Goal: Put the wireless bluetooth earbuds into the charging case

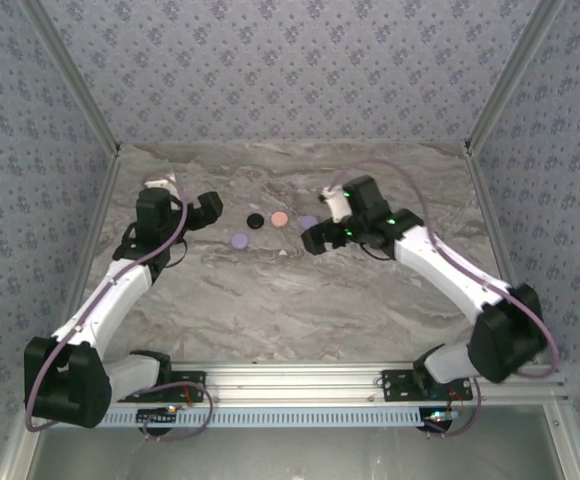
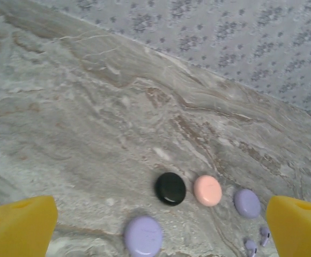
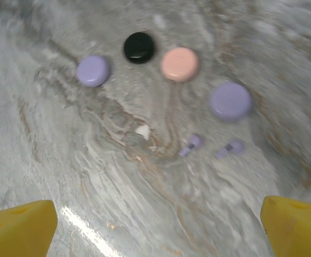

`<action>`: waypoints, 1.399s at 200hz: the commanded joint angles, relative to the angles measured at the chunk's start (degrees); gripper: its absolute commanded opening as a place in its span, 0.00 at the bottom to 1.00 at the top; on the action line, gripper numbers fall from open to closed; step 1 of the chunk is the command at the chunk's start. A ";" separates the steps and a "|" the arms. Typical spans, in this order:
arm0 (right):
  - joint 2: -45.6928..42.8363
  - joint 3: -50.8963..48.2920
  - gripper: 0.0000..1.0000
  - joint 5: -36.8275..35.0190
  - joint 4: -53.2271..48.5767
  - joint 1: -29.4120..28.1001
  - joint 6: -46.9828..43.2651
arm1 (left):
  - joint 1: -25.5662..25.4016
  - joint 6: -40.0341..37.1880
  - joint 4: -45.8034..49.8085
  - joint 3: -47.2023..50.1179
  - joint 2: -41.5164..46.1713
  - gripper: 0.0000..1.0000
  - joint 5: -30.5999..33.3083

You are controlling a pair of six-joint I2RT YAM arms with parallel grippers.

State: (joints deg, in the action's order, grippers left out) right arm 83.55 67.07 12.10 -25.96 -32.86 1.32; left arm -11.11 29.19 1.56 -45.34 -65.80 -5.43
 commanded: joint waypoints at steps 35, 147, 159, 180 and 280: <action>21.85 21.86 1.00 0.67 -5.76 -8.08 -16.44 | 6.27 2.26 2.22 3.22 4.53 0.99 -7.98; 55.41 59.26 0.93 0.74 -20.20 -13.91 -28.78 | 14.12 1.29 9.46 6.66 11.85 0.99 -10.59; 57.82 62.06 0.93 0.59 -21.72 -14.21 -29.49 | 14.23 1.09 9.64 7.00 12.16 0.99 -10.41; 60.88 65.53 0.93 0.46 -23.30 -14.79 -30.58 | 14.23 0.76 10.04 6.99 12.18 0.99 -10.21; 65.86 69.26 0.82 0.32 -26.55 -15.41 -31.43 | 14.33 0.78 9.95 7.34 13.07 0.99 -9.16</action>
State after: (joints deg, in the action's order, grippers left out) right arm 147.55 134.50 12.82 -48.99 -47.79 -28.80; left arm 2.70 30.89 10.98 -38.06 -54.13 -15.00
